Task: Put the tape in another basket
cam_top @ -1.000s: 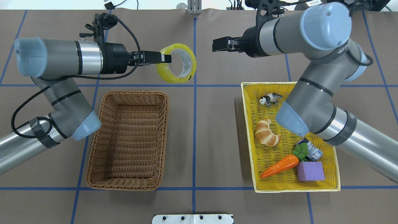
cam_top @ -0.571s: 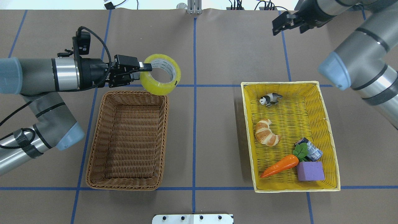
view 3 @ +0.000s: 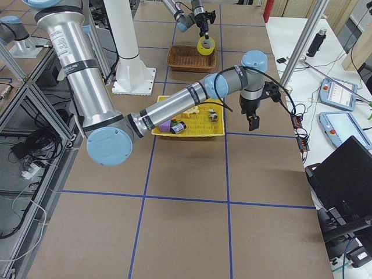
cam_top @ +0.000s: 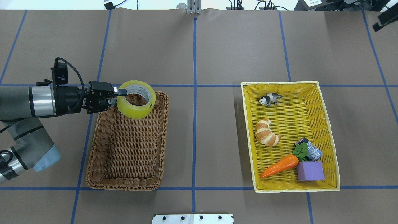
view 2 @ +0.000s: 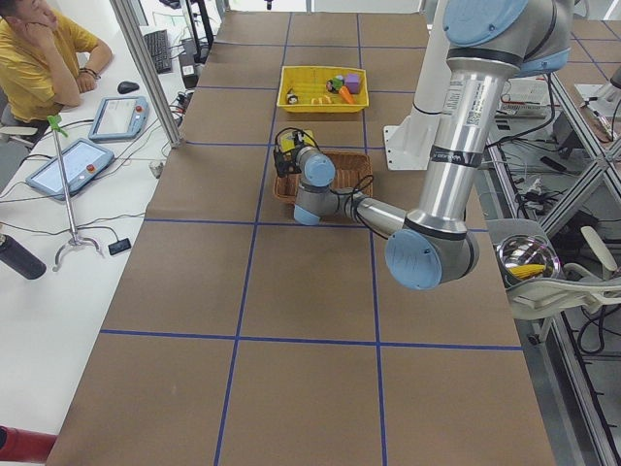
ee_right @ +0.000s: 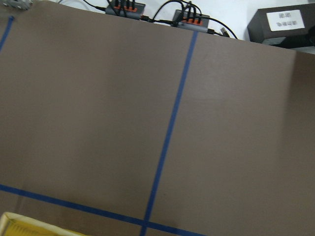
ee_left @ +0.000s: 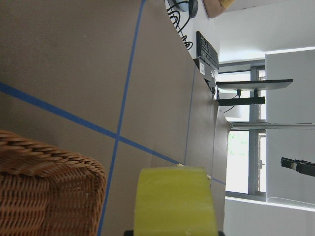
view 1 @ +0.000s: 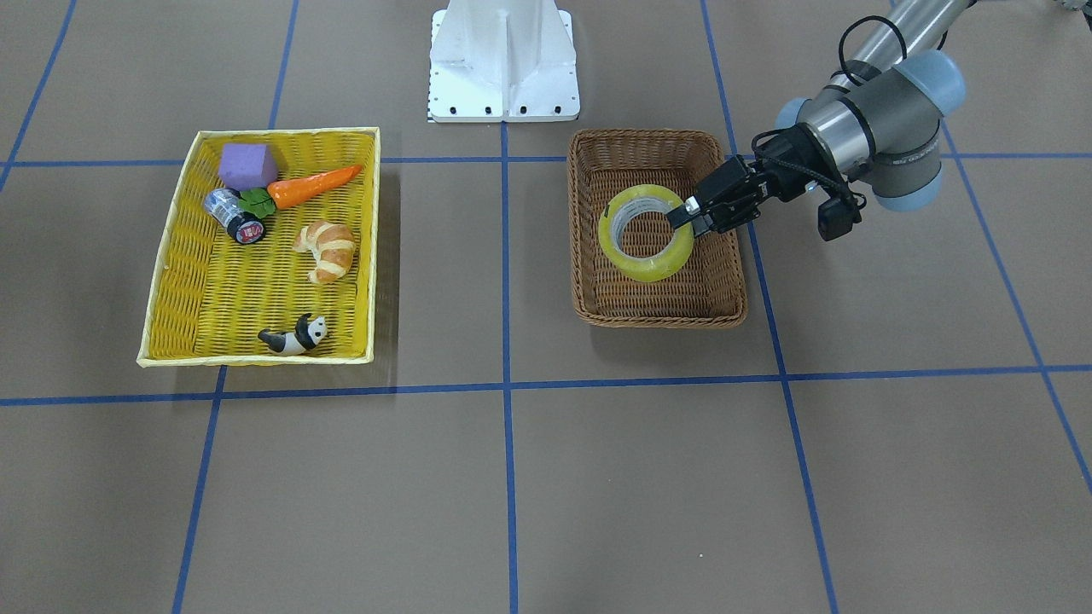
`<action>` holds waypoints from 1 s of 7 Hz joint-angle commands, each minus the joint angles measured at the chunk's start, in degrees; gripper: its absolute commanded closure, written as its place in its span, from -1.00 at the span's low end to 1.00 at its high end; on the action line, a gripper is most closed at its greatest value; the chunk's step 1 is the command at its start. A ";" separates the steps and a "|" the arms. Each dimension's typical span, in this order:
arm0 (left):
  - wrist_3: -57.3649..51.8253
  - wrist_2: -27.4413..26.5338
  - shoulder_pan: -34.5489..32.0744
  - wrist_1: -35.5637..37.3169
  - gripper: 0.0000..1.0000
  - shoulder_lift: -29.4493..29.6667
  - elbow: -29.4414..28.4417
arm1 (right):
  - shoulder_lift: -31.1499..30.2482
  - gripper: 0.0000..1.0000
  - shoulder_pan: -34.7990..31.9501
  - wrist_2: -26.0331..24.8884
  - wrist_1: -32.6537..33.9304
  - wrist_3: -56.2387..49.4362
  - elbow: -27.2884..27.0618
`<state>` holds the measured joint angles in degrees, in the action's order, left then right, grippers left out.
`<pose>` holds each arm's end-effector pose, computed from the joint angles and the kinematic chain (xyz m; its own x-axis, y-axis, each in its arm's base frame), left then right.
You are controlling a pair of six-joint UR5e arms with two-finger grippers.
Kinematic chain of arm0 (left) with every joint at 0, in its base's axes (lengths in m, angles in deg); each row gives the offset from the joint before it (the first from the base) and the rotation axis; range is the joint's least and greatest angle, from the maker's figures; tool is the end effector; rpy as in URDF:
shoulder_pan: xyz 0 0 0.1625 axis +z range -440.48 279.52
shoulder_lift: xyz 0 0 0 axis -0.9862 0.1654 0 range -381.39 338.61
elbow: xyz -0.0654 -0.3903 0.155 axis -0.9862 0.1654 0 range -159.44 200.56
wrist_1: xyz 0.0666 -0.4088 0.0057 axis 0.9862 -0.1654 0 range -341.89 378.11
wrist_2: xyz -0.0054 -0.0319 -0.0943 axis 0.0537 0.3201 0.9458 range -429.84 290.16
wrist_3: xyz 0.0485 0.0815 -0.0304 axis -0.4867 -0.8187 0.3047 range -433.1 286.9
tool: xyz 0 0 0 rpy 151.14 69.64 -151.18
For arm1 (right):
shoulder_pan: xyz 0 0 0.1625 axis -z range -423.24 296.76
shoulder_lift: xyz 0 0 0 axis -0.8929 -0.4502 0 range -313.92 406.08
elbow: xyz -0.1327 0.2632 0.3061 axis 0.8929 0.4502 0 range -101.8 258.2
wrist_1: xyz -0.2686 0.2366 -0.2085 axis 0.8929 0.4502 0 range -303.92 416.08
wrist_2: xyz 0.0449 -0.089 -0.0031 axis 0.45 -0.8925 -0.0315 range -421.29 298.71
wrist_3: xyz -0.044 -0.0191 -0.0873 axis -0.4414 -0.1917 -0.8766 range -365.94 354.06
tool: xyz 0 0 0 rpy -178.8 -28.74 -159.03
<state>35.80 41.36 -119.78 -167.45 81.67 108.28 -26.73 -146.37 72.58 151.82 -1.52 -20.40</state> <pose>0.3580 -0.4188 0.3813 -0.3102 -0.1363 -0.9408 0.2341 0.9482 -0.2146 -0.0076 -0.6004 0.4311 0.6939 -0.2492 0.6755 0.0591 0.9547 0.2915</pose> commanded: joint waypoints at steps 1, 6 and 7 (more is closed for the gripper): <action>-4.02 -5.26 5.95 -0.06 1.00 -0.41 -1.14 | -5.31 -1.00 -6.67 1.22 0.32 -11.06 2.60; -15.99 -5.55 6.34 -0.24 0.30 -1.11 -6.68 | -7.52 -1.00 -8.54 0.87 0.23 -14.80 3.59; -16.09 -5.73 6.25 -0.24 -0.99 -1.37 -6.33 | -7.52 -1.00 -8.54 0.87 0.23 -14.80 3.59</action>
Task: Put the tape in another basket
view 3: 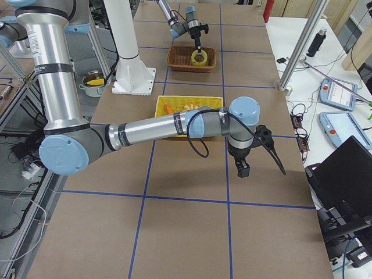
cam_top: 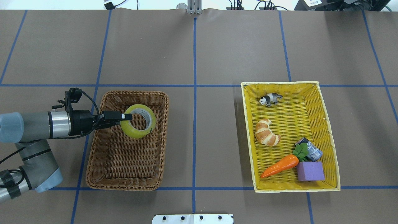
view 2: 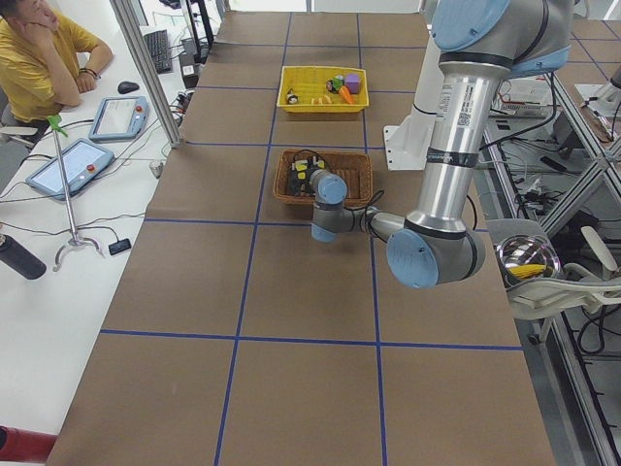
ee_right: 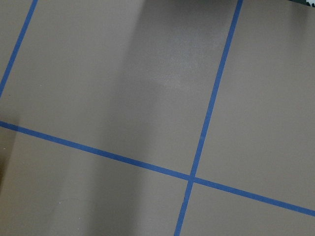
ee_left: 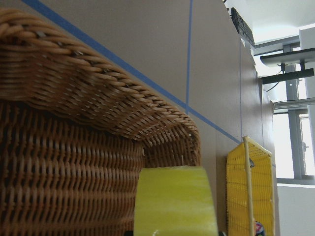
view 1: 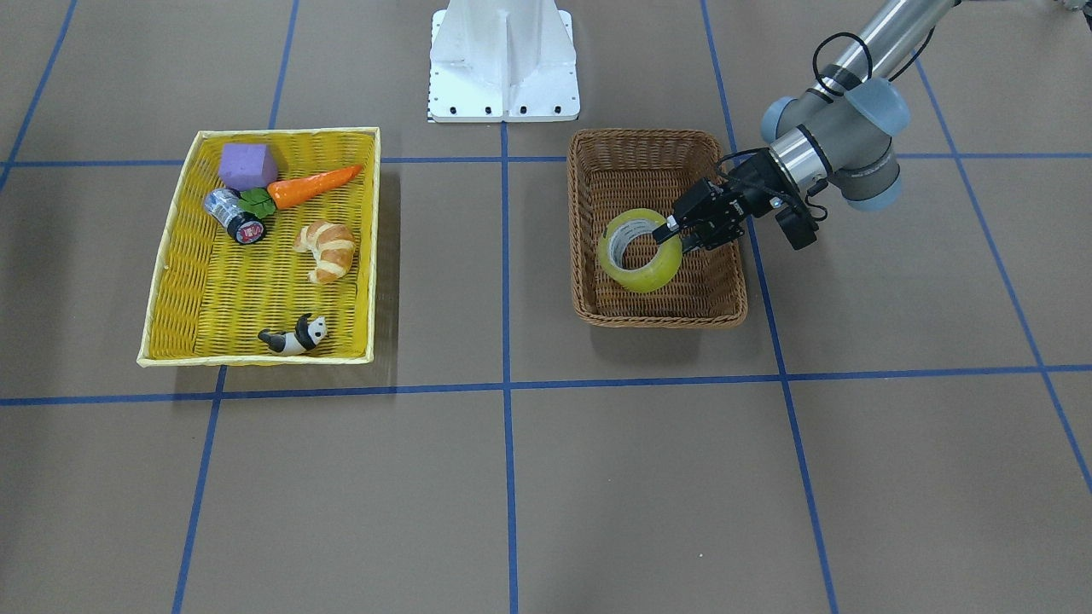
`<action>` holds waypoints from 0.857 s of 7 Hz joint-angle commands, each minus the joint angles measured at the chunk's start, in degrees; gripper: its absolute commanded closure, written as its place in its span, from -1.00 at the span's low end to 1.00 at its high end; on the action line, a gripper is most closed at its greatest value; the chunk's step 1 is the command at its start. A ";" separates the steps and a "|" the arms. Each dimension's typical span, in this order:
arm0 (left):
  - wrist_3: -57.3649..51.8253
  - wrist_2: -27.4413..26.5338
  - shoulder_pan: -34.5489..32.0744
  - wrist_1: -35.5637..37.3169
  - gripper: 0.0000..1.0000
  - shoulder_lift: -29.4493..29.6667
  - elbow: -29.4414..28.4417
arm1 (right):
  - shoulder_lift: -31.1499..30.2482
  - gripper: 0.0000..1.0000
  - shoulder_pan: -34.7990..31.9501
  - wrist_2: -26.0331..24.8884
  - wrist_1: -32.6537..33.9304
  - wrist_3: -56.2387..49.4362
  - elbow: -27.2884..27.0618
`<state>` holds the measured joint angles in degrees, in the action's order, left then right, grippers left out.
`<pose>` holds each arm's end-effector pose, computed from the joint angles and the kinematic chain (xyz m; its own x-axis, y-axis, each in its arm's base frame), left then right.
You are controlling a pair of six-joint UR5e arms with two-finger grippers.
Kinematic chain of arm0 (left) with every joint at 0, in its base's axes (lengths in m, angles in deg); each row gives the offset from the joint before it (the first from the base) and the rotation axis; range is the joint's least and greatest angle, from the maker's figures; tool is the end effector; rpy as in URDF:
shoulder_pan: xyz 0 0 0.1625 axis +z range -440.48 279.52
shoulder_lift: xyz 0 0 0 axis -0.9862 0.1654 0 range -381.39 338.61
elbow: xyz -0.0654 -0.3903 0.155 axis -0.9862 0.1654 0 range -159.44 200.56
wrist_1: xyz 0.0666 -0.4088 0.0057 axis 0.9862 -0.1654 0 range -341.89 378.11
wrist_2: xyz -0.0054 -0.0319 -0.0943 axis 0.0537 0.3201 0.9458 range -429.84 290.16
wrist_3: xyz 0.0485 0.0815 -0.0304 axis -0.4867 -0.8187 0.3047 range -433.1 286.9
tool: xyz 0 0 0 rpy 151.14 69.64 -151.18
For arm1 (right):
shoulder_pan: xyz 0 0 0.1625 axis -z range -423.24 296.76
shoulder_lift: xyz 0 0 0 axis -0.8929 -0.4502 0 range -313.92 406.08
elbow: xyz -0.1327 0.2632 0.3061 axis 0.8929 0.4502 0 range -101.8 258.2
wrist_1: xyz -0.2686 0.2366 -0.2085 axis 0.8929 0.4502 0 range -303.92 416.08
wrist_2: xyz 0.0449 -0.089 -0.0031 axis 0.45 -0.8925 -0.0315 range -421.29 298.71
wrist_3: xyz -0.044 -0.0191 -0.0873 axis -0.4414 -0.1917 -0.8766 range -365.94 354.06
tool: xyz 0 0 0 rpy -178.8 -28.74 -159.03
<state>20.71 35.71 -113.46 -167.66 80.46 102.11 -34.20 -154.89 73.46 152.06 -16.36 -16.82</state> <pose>0.4097 -0.3930 0.4414 -0.1535 0.0233 -0.9879 0.2928 0.9559 -0.0230 0.0793 -0.5583 0.5363 0.7064 -0.2639 0.6568 0.1010 0.9560 0.2755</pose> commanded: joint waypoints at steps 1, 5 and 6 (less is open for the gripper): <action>-2.83 -0.09 -0.76 0.06 -0.98 -0.25 -0.08 | -0.14 -1.00 -0.02 -0.01 0.00 0.13 0.09; -9.61 3.86 -12.59 0.58 -0.98 0.10 3.06 | -0.57 -1.00 -0.02 -0.10 -0.26 0.22 0.18; -12.83 5.17 -18.64 3.54 -0.98 0.01 3.78 | -0.75 -1.00 -0.02 -0.45 -0.18 0.22 0.18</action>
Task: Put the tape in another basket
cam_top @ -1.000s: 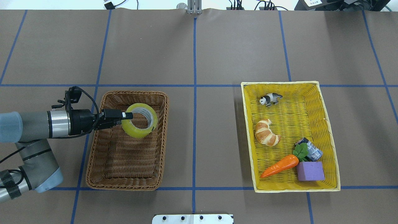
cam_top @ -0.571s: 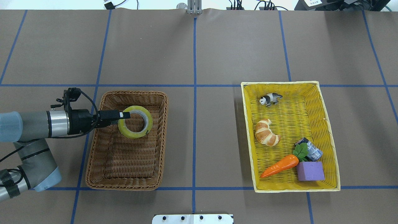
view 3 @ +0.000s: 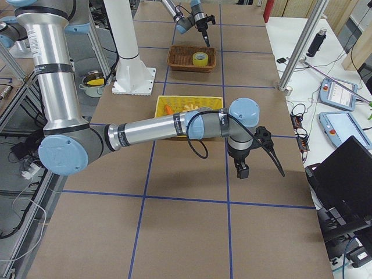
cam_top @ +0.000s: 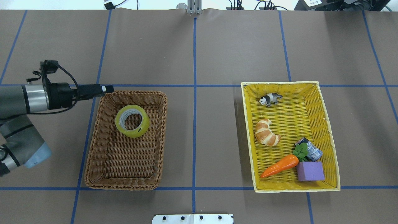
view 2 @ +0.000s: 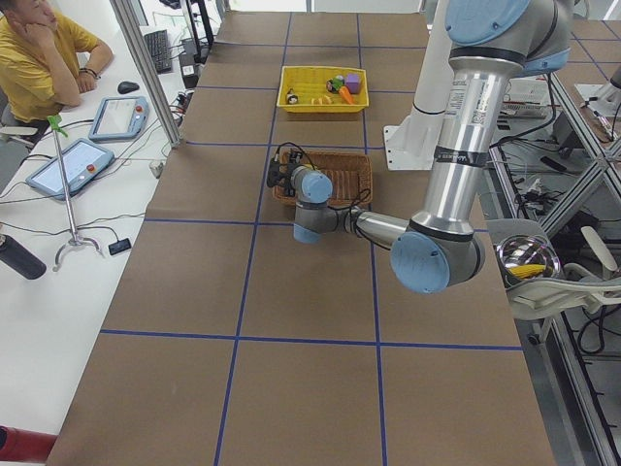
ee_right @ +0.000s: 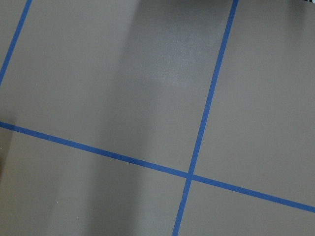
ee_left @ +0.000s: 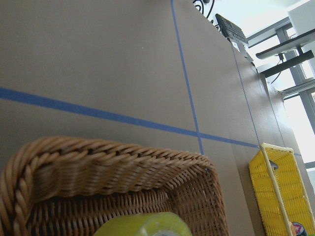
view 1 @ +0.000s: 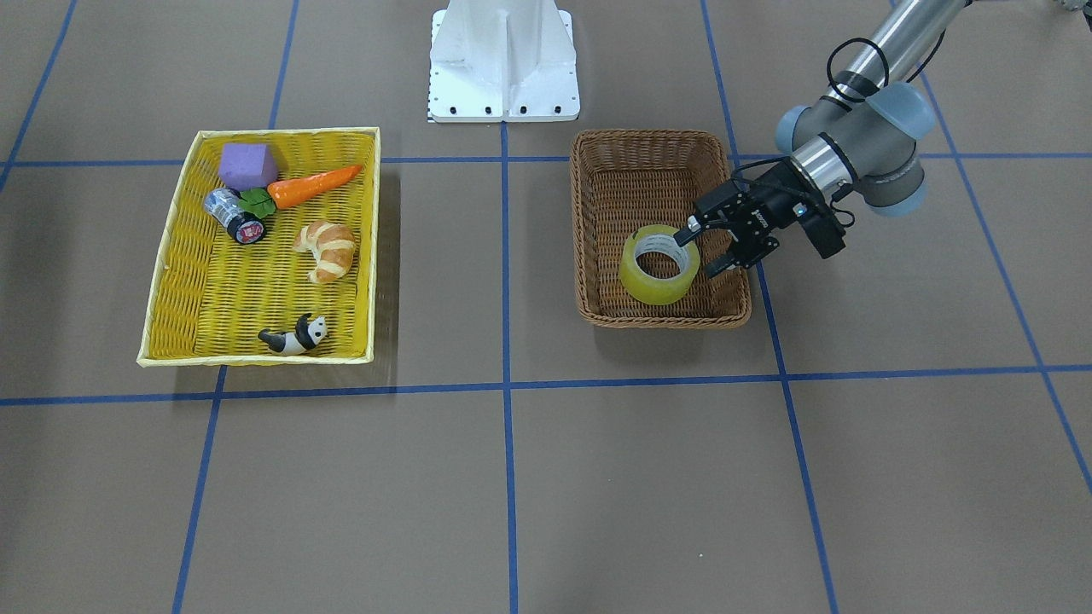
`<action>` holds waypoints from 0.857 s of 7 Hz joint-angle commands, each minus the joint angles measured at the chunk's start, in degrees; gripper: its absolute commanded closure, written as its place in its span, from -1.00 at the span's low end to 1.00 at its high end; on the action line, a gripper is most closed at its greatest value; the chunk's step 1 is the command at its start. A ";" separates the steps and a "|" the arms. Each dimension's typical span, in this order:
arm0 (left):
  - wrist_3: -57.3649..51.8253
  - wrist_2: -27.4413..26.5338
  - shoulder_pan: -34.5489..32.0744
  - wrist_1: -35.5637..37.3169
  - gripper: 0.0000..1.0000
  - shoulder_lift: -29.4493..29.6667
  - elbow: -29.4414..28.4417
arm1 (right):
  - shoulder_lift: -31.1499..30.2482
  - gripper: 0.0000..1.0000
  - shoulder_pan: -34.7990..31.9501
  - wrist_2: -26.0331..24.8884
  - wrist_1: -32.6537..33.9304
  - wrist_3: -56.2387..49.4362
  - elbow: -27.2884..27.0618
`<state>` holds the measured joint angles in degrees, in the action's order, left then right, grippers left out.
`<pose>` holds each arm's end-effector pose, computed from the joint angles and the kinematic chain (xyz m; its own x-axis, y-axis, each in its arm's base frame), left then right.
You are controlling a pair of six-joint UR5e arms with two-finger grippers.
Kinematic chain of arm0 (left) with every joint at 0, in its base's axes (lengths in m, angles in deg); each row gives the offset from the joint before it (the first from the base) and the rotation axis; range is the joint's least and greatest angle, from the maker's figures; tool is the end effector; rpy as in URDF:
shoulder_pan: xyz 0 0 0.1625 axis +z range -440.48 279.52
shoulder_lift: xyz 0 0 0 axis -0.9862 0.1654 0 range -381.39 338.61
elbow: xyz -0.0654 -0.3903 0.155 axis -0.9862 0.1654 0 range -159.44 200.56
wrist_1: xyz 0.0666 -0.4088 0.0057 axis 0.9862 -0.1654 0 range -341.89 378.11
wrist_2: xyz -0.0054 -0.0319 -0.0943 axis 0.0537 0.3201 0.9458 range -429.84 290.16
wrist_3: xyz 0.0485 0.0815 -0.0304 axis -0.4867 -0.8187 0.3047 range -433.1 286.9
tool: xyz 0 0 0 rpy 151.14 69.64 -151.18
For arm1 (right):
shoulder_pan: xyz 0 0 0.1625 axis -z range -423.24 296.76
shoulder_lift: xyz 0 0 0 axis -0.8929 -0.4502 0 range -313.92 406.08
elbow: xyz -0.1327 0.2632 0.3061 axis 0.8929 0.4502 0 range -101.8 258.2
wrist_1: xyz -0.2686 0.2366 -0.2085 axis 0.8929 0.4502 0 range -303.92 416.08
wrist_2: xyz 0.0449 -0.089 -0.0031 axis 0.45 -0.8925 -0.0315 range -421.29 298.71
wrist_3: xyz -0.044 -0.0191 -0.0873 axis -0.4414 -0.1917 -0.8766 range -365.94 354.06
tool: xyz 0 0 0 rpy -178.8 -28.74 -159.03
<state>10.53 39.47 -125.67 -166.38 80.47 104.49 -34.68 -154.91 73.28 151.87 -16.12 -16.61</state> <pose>0.3179 -0.4625 0.4239 -0.0762 0.2252 -0.9713 0.4514 0.8764 0.1678 0.0796 -0.5555 0.5427 0.7089 -0.2535 0.6582 0.0980 0.9595 0.2640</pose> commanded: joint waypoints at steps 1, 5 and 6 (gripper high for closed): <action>-9.99 6.57 -11.44 10.21 -0.99 0.01 3.06 | -0.45 -1.00 0.00 -0.36 0.01 -0.02 0.15; -55.53 23.82 -36.13 40.70 -0.98 -7.08 3.52 | -6.50 -1.00 -0.96 -0.62 -0.52 -0.28 0.41; -69.60 24.11 -41.33 49.75 -0.98 -9.55 3.61 | -6.95 -1.00 -0.96 -0.62 -0.52 -0.28 0.41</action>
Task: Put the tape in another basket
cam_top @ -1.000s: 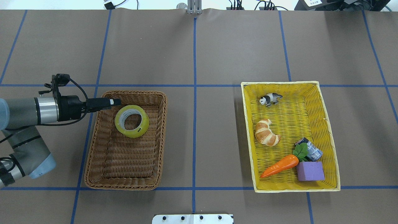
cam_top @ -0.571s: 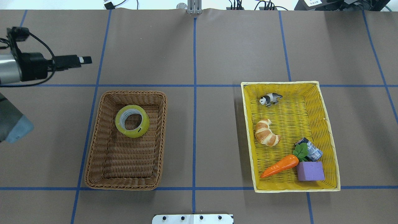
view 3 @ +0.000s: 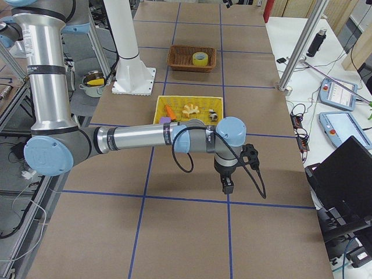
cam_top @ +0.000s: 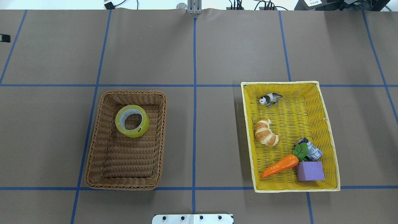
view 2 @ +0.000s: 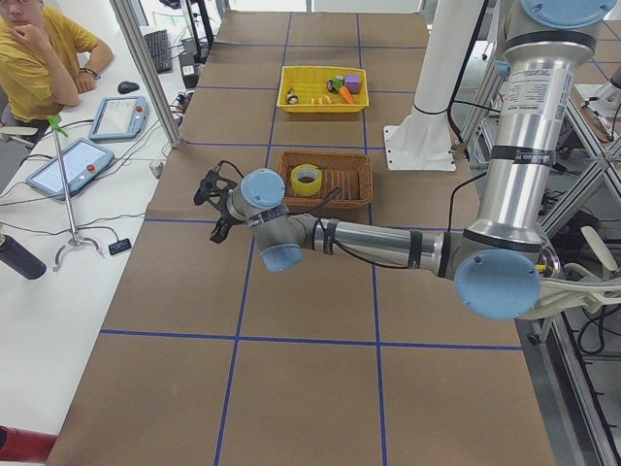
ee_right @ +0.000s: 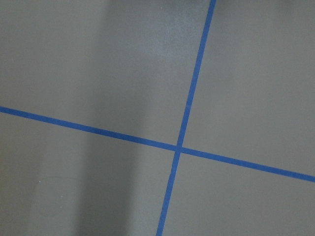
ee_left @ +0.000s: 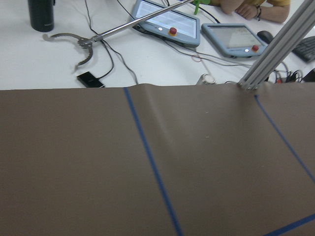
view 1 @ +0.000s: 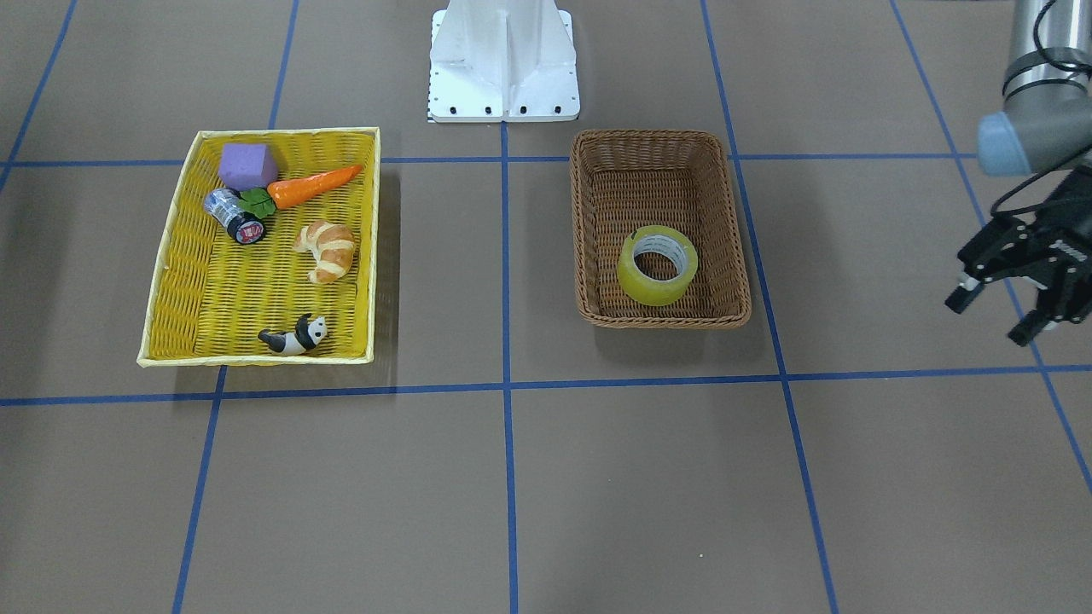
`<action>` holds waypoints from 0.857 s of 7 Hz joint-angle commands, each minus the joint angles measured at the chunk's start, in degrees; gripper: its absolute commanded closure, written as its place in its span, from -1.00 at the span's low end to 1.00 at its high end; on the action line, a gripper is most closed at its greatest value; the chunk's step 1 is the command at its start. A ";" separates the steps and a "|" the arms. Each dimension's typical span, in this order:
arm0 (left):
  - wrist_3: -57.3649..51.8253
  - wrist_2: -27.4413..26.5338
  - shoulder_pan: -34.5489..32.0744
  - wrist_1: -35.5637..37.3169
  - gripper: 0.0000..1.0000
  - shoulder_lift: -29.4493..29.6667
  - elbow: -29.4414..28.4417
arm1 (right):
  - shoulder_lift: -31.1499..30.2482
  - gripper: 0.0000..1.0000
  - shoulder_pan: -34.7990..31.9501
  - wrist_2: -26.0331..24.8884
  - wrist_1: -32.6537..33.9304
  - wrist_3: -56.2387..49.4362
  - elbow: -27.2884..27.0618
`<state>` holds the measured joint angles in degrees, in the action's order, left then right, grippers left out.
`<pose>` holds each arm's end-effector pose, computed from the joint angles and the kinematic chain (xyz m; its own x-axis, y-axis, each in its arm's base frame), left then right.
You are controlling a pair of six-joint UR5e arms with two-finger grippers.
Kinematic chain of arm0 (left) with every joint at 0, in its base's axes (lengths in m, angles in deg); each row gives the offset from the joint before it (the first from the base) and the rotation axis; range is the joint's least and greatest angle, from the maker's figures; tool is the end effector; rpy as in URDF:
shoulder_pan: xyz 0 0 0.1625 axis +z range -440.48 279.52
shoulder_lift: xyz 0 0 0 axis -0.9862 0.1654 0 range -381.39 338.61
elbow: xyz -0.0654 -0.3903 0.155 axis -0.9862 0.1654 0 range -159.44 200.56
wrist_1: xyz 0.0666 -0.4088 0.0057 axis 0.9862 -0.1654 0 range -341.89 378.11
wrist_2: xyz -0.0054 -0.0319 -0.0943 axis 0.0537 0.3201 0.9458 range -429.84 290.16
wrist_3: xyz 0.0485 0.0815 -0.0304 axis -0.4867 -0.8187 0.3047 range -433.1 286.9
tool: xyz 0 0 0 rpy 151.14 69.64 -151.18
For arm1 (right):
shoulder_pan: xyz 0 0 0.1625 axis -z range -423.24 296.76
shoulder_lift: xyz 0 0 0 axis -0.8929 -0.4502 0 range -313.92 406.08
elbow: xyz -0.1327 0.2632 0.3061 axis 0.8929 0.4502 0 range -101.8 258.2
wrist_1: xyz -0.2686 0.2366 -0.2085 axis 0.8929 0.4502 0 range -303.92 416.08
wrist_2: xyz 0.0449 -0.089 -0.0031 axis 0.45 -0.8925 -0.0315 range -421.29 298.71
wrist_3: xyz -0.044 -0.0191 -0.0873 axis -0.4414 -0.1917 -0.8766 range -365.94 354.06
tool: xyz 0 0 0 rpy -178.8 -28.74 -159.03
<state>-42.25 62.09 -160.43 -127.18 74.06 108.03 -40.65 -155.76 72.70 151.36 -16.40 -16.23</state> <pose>0.0298 -0.5508 0.5199 0.5909 0.3256 -0.7381 0.2459 0.7987 0.5492 0.0867 -0.5122 0.6016 0.7161 -0.1789 0.6747 0.0876 0.9820 0.1674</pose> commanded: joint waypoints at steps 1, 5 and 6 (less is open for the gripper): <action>-25.14 1.40 -10.11 18.03 -0.98 -4.22 0.07 | -1.33 -1.00 -0.12 0.05 -0.01 -0.01 0.04; -46.88 0.53 -15.76 42.02 -0.98 -5.20 -0.02 | -2.56 -1.00 -0.12 0.05 -0.01 -0.09 0.21; -49.37 -1.83 -16.03 42.80 -0.98 -5.37 0.76 | -3.09 -1.00 -0.12 0.13 -0.01 -0.18 0.13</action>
<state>-87.04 62.10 -175.76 -88.46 68.79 108.08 -43.20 -155.88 72.78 151.35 -16.50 -16.07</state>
